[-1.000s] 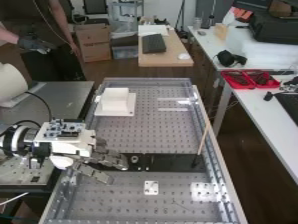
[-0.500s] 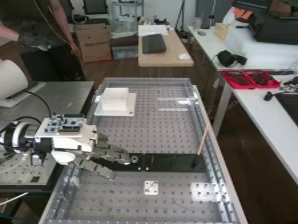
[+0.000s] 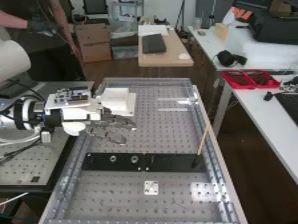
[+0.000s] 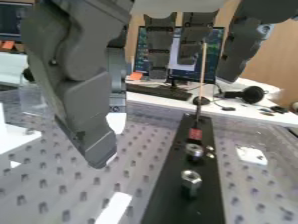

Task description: Grab the smaller nut and place it in the white container

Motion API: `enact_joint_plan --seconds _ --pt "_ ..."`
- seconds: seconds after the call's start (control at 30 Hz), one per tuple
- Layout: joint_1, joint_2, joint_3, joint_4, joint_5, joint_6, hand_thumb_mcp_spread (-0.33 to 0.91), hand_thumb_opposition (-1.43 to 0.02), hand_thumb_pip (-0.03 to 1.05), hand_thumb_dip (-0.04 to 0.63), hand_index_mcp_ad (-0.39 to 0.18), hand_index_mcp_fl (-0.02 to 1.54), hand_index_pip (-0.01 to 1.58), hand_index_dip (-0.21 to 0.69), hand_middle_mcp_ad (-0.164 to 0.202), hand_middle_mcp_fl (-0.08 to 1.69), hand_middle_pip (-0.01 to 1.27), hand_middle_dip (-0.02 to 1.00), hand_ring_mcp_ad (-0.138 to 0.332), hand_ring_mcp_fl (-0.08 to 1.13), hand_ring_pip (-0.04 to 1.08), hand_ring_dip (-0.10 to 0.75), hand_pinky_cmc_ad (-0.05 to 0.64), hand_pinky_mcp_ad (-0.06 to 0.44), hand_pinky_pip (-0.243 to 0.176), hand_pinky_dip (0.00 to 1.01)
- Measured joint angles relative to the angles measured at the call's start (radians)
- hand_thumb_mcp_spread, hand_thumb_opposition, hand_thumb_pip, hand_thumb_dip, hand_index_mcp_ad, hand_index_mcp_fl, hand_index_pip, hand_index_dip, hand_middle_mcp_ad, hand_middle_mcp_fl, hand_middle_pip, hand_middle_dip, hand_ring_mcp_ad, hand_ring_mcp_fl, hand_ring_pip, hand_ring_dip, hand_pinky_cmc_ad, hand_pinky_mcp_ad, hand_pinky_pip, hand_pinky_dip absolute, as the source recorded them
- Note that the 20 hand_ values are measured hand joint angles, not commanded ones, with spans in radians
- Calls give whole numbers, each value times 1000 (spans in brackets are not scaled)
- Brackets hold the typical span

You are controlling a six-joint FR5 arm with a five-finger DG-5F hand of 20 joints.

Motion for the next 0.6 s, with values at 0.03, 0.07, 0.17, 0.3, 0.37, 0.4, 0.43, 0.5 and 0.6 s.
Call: enact_joint_plan --seconds 0.03,0.07,0.17,0.3,0.37,0.4,0.43,0.5,0.6 --pt "16 7 1 -4 -13 2 490 -976 578 171 -253 417 1520 19 61 168 129 302 89 16 103 152 379 300 17 222" --pt "34 13 3 -6 -26 5 490 -976 578 171 -253 417 1520 19 61 168 129 302 89 16 103 152 379 300 17 222" --pt "77 23 9 -12 -60 12 490 -976 578 171 -253 417 1520 19 59 168 129 302 89 16 103 152 379 300 17 222" --pt "121 25 21 -19 -96 19 490 -976 578 171 -253 419 1520 19 58 162 129 302 89 19 106 152 379 300 17 222" --pt "155 22 33 -25 -120 26 490 -976 578 171 -253 417 1520 19 63 185 129 302 87 19 103 152 379 300 17 222" --pt "166 19 37 -27 -128 28 490 -976 578 171 -253 417 1520 19 59 185 129 302 87 19 103 152 379 300 17 222" --pt "178 16 42 -29 -137 30 490 -976 578 171 -253 417 1520 19 58 185 129 298 87 19 103 152 380 300 17 222" --pt "202 8 51 -32 -152 34 487 -976 578 171 -253 417 1520 19 58 185 129 302 87 19 103 152 380 304 17 222" --pt "238 -7 65 -35 -175 41 490 -976 578 171 -257 417 1518 19 58 185 129 298 87 19 103 152 380 300 17 222"
